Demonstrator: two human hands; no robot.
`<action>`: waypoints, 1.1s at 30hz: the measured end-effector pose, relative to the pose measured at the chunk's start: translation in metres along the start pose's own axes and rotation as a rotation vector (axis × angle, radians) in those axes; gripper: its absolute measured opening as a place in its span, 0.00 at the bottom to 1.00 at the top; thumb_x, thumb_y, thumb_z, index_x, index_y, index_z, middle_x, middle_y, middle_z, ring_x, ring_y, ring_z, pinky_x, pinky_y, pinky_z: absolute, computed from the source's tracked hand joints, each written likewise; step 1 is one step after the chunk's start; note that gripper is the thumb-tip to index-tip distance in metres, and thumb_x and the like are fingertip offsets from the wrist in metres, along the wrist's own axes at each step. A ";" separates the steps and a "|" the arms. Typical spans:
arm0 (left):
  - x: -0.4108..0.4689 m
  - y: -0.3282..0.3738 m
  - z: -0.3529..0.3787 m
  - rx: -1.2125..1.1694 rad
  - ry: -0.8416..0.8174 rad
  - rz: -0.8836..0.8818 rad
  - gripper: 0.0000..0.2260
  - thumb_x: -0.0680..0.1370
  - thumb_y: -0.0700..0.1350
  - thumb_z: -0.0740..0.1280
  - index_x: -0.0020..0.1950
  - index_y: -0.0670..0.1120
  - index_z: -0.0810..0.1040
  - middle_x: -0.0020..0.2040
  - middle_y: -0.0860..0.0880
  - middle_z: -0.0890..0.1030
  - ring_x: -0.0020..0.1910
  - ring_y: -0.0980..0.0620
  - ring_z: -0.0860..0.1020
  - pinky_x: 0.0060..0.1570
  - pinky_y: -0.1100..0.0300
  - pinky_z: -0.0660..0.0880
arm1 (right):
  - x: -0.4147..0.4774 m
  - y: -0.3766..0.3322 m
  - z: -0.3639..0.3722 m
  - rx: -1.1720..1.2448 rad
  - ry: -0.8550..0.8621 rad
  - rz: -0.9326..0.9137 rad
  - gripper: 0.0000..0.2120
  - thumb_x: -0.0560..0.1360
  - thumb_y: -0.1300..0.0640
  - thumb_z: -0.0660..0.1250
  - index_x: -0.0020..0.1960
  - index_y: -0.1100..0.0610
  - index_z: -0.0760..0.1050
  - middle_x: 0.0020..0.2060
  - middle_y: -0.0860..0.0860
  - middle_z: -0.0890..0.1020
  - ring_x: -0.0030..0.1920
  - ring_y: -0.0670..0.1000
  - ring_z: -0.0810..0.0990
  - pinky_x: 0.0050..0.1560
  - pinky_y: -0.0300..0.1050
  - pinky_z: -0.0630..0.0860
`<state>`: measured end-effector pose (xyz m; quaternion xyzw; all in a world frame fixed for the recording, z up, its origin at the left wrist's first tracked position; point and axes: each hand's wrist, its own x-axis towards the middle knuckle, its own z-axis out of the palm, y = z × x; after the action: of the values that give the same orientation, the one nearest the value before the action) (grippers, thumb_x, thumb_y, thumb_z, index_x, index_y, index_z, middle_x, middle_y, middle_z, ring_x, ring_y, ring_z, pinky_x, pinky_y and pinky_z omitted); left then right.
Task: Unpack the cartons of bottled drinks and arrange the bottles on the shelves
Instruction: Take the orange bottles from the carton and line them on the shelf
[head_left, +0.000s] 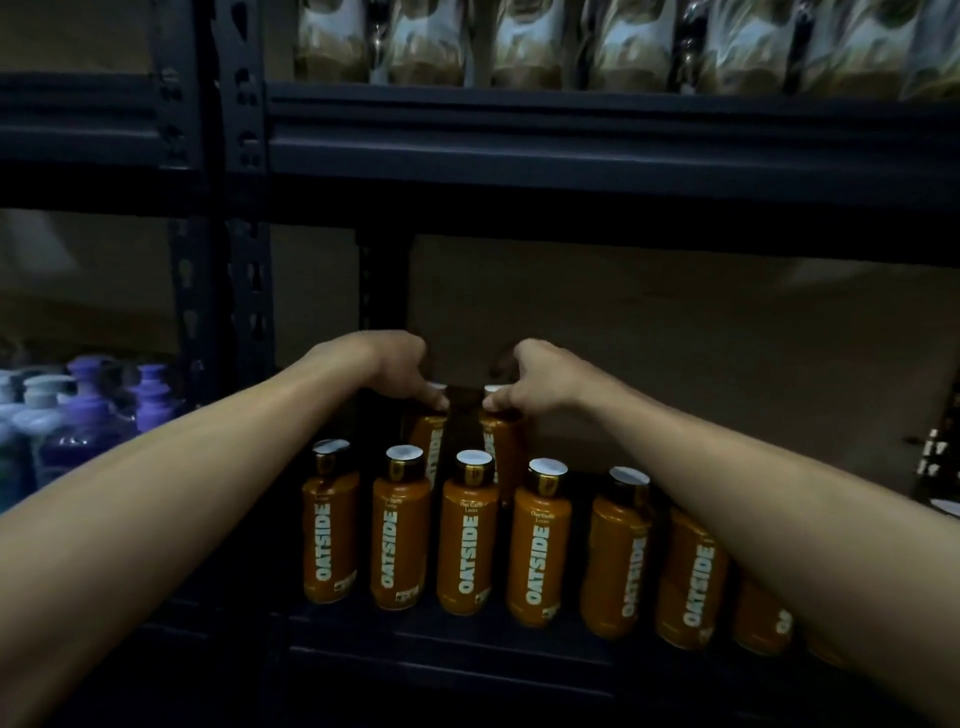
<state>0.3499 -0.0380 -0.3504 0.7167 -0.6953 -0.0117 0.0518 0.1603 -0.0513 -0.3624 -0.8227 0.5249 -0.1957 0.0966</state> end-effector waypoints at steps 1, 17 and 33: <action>0.000 -0.002 0.002 0.028 -0.043 -0.007 0.24 0.75 0.59 0.70 0.64 0.46 0.77 0.60 0.49 0.79 0.59 0.48 0.77 0.56 0.54 0.74 | 0.002 0.000 0.003 -0.017 -0.029 -0.004 0.25 0.76 0.48 0.73 0.68 0.56 0.71 0.60 0.51 0.77 0.60 0.53 0.77 0.49 0.45 0.73; -0.001 -0.018 0.003 0.184 -0.263 -0.052 0.08 0.75 0.49 0.73 0.50 0.47 0.80 0.48 0.48 0.84 0.46 0.52 0.82 0.47 0.57 0.79 | 0.022 -0.018 0.039 0.035 -0.261 -0.036 0.16 0.76 0.57 0.74 0.63 0.57 0.80 0.54 0.52 0.83 0.50 0.50 0.83 0.55 0.48 0.82; -0.005 -0.027 0.004 0.272 -0.255 -0.044 0.05 0.76 0.46 0.73 0.47 0.48 0.78 0.52 0.49 0.82 0.47 0.53 0.80 0.45 0.58 0.78 | 0.031 -0.032 0.053 0.087 -0.244 -0.064 0.17 0.77 0.57 0.73 0.65 0.54 0.79 0.58 0.51 0.81 0.59 0.51 0.80 0.64 0.52 0.78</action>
<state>0.3759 -0.0323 -0.3567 0.7248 -0.6757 -0.0093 -0.1345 0.2209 -0.0684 -0.3922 -0.8516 0.4740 -0.1199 0.1890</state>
